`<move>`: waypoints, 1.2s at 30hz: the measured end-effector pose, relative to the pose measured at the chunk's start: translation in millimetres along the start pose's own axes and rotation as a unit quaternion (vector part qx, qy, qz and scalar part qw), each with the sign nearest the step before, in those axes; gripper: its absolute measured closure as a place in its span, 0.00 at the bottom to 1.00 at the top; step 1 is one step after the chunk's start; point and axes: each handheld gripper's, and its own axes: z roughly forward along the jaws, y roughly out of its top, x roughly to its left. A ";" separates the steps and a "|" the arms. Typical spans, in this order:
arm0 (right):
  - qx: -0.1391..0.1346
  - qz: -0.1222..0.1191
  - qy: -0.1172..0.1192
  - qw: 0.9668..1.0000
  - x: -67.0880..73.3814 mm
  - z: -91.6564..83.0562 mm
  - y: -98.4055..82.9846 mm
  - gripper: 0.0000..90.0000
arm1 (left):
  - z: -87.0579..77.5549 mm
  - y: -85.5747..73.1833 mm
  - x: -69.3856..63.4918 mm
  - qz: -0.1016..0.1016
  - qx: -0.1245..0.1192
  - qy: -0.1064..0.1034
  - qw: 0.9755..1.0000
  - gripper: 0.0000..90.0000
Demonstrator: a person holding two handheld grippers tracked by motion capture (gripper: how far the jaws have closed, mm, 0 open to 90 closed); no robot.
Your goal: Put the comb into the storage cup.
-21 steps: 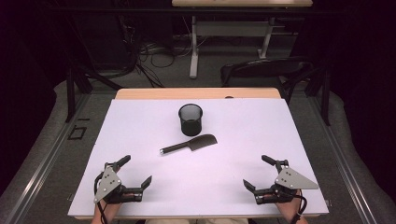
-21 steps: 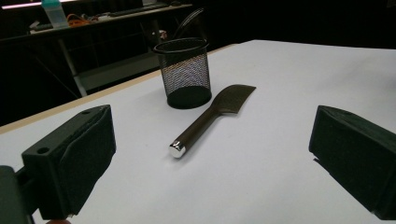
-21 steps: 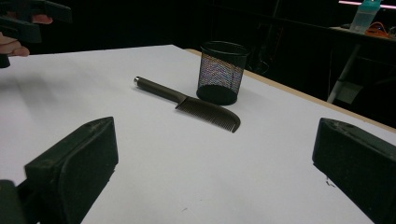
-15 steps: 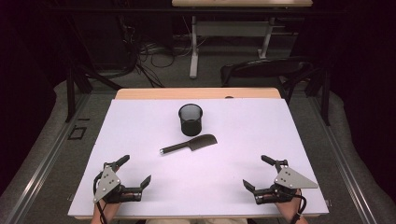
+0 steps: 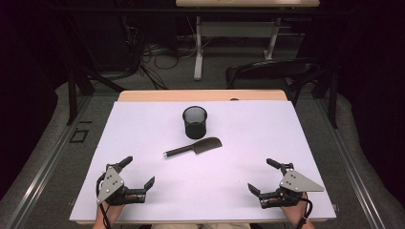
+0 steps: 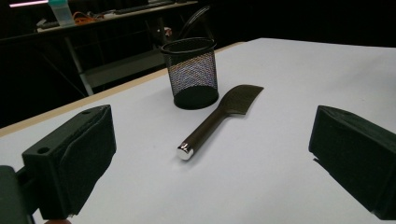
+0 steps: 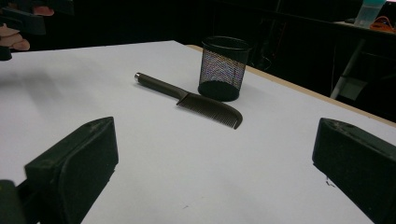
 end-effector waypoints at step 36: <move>0.007 0.011 -0.006 1.000 -2.7 0.3 -2.7 0.00 | 41.6 14.0 1.4 0.013 0.022 -0.001 1.000 0.01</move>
